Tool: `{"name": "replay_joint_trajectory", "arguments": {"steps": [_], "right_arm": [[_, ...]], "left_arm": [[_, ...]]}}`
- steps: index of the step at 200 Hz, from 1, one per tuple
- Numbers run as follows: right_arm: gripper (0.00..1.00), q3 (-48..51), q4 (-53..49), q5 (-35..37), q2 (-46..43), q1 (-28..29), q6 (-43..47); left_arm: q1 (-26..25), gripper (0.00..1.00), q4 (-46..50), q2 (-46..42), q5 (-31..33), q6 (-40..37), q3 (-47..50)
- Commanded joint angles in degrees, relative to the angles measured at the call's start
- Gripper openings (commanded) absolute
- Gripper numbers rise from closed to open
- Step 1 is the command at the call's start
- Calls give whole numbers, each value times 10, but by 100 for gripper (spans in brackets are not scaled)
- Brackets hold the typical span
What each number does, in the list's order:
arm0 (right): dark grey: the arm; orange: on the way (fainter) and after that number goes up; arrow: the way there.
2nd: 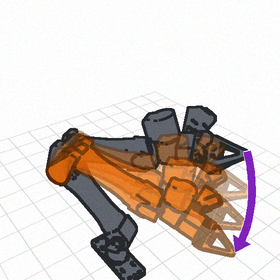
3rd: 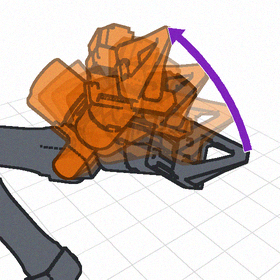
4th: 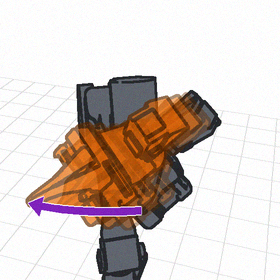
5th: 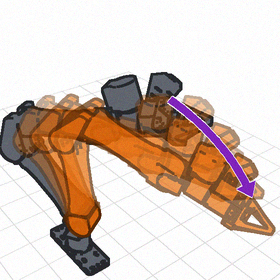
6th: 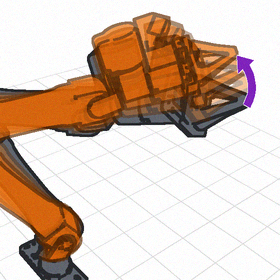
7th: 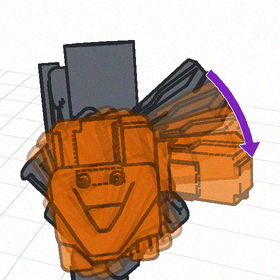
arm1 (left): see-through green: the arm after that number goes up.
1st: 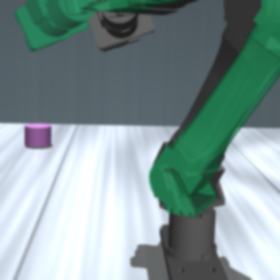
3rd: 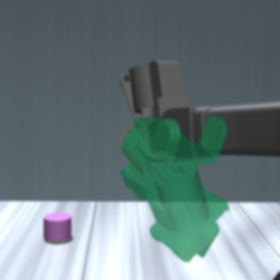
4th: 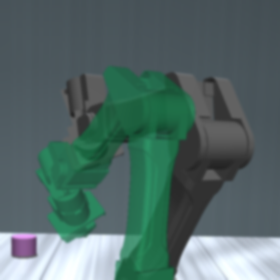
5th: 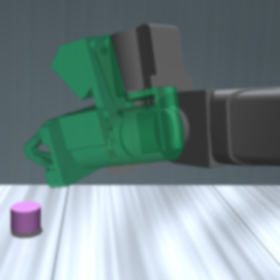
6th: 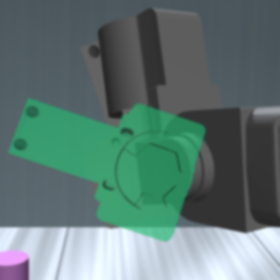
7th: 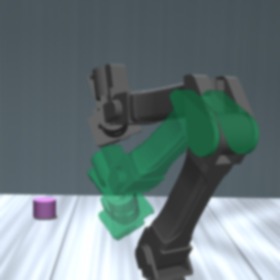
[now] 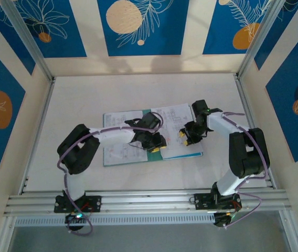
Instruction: Put the files into the folder
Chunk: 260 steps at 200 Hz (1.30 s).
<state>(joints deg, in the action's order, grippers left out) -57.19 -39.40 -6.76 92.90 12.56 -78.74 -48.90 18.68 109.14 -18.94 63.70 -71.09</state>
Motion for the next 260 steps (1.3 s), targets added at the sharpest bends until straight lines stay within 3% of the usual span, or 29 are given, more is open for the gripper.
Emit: {"name": "replay_joint_trajectory", "arguments": {"steps": [1,260], "right_arm": [[37,17,4,-21,8,12,-18],[36,59,-15,-22,36,13,31]], "left_arm": [[-7,35,-7,19,-12,12,-12],[-22,32,0,36,-4,20,-5]]}}
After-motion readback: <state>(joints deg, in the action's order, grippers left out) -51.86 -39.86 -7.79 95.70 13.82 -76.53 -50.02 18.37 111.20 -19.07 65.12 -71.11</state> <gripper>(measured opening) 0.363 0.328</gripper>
